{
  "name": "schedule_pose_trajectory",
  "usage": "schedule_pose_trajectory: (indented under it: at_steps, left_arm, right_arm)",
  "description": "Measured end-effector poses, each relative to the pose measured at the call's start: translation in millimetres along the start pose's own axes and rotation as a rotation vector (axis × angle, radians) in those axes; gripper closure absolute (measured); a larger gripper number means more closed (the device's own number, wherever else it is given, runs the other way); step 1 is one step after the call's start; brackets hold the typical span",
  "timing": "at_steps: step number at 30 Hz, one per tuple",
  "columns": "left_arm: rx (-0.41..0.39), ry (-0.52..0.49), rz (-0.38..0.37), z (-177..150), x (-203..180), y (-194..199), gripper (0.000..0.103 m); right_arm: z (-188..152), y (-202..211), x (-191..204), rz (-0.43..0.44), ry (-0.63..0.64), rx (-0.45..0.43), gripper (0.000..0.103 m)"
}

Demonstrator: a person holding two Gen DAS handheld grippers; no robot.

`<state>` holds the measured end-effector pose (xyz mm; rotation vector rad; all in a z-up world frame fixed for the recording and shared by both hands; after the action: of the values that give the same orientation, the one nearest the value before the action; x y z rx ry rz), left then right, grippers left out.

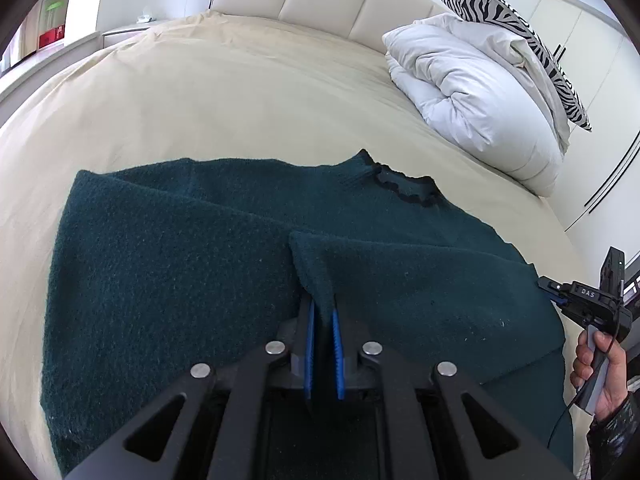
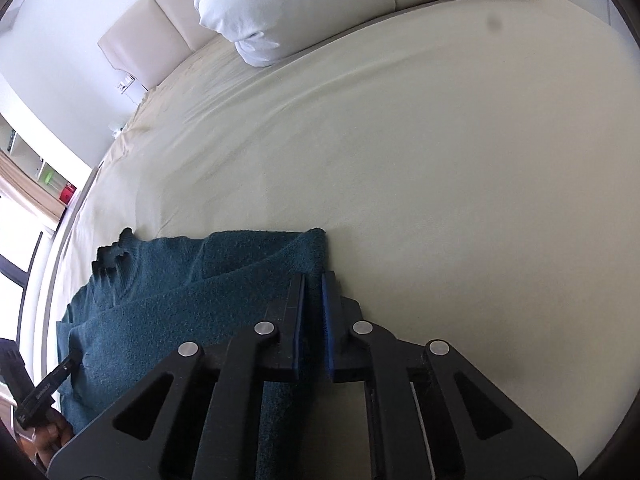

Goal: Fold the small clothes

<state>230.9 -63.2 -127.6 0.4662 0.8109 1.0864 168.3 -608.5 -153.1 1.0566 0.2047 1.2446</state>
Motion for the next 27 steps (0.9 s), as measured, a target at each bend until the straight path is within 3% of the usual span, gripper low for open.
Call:
schedule_pose_trajectory:
  at_steps: [1,3,4,5,9,10,13,14,20,24,27]
  left_arm:
    - [0.001,0.003,-0.001,-1.4,0.4,0.8,0.093]
    - [-0.001,0.008,-0.002,-3.7,0.4,2.8,0.093]
    - [0.000,0.007,-0.001,-4.4,-0.5,3.1,0.093]
    - [0.000,0.005,0.000,-5.4,-1.0,3.6,0.093]
    - [0.005,-0.007,0.013,-7.2,-2.9,3.7,0.093]
    - [0.007,-0.010,0.017,-7.3,-3.5,3.6,0.093]
    - [0.011,-0.013,0.023,-7.5,-5.9,5.8,0.094]
    - [0.011,-0.011,0.022,-8.0,-6.1,7.7,0.094]
    - [0.004,0.000,0.020,-16.5,-7.7,7.4,0.094]
    - [0.002,0.017,-0.004,-15.2,-0.9,0.7,0.092]
    - [0.011,0.031,-0.035,-13.5,1.9,5.7,0.089]
  right_arm:
    - [-0.8,4.9,-0.5,0.010,-0.009,0.006,0.087]
    - [-5.3,21.9,-3.3,0.010,-0.023,0.007,0.068]
    - [-9.0,31.4,-3.7,0.003,-0.019,-0.003,0.053]
    - [-15.9,42.5,-2.1,-0.008,0.002,-0.014,0.047]
    - [-51.6,61.5,10.7,0.020,0.076,0.065,0.047]
    - [-60.3,63.1,14.7,0.028,0.100,0.080,0.051]
    - [-76.5,56.3,26.5,-0.047,0.223,0.102,0.085]
    - [-77.2,55.0,26.2,-0.037,0.215,0.108,0.091]
    - [-63.2,71.6,30.9,-0.057,0.208,0.047,0.096]
    - [-74.0,51.7,14.6,-0.047,0.193,0.095,0.096]
    - [-74.9,53.6,0.6,0.034,0.119,0.043,0.095]
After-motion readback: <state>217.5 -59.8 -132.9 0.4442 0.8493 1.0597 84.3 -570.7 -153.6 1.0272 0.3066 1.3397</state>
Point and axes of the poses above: each gripper's, at about its wrist camera, not at the fingertips, and y roughly against the way its jaws point, x to its left, z to its top, the point moved 4 cm from there along -y, roughly the way its jaws point, and after that the axes turned 5 degrees about -x, right-handed, at the moved point
